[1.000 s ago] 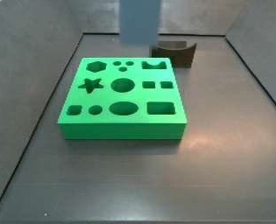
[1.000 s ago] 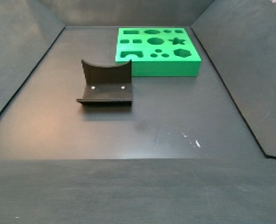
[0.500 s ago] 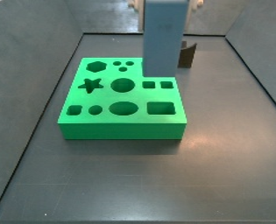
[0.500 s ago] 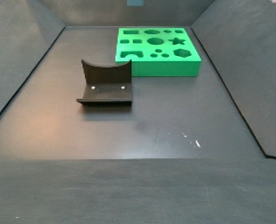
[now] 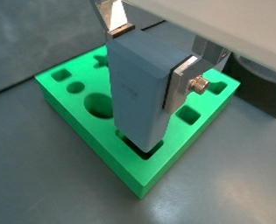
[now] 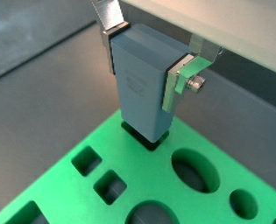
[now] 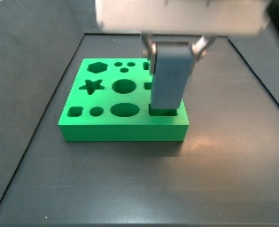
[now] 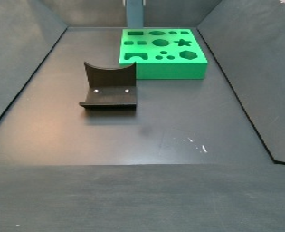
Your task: Insert the rectangle object.
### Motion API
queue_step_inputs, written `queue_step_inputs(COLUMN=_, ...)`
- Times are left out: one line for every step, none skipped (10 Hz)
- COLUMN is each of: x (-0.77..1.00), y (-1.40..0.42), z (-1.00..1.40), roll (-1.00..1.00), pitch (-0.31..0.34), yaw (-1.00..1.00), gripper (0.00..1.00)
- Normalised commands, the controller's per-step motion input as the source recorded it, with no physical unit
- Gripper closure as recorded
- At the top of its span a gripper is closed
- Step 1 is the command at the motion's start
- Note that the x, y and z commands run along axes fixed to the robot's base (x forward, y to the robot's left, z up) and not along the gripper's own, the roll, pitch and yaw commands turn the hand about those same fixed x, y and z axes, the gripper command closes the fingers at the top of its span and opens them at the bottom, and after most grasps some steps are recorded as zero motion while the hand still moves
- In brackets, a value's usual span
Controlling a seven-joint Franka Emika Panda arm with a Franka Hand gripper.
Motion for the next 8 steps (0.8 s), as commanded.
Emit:
queue_step_inputs(x=0.00, y=0.00, z=-0.50, roll=0.12, pitch=0.000, yaw=0.00, gripper=1.00)
queue_step_inputs(x=0.00, y=0.00, z=-0.41, roll=0.06, pitch=0.000, yaw=0.00, gripper=1.00)
queue_step_inputs(x=0.00, y=0.00, z=-0.37, roll=0.02, pitch=0.000, yaw=0.00, gripper=1.00)
queue_step_inputs(x=0.04, y=0.00, z=-0.54, roll=-0.03, pitch=-0.080, yaw=0.00, gripper=1.00)
queue_step_inputs(x=0.02, y=0.00, z=-0.63, roll=-0.07, pitch=-0.133, yaw=0.00, gripper=1.00)
queue_step_inputs(x=0.00, y=0.00, z=-0.43, roll=-0.02, pitch=-0.063, yaw=0.00, gripper=1.00)
queue_step_inputs(x=0.00, y=0.00, z=-0.13, roll=-0.04, pitch=-0.027, yaw=0.00, gripper=1.00)
queue_step_inputs(x=0.00, y=0.00, z=0.00, roll=0.00, pitch=0.000, yaw=0.00, gripper=1.00)
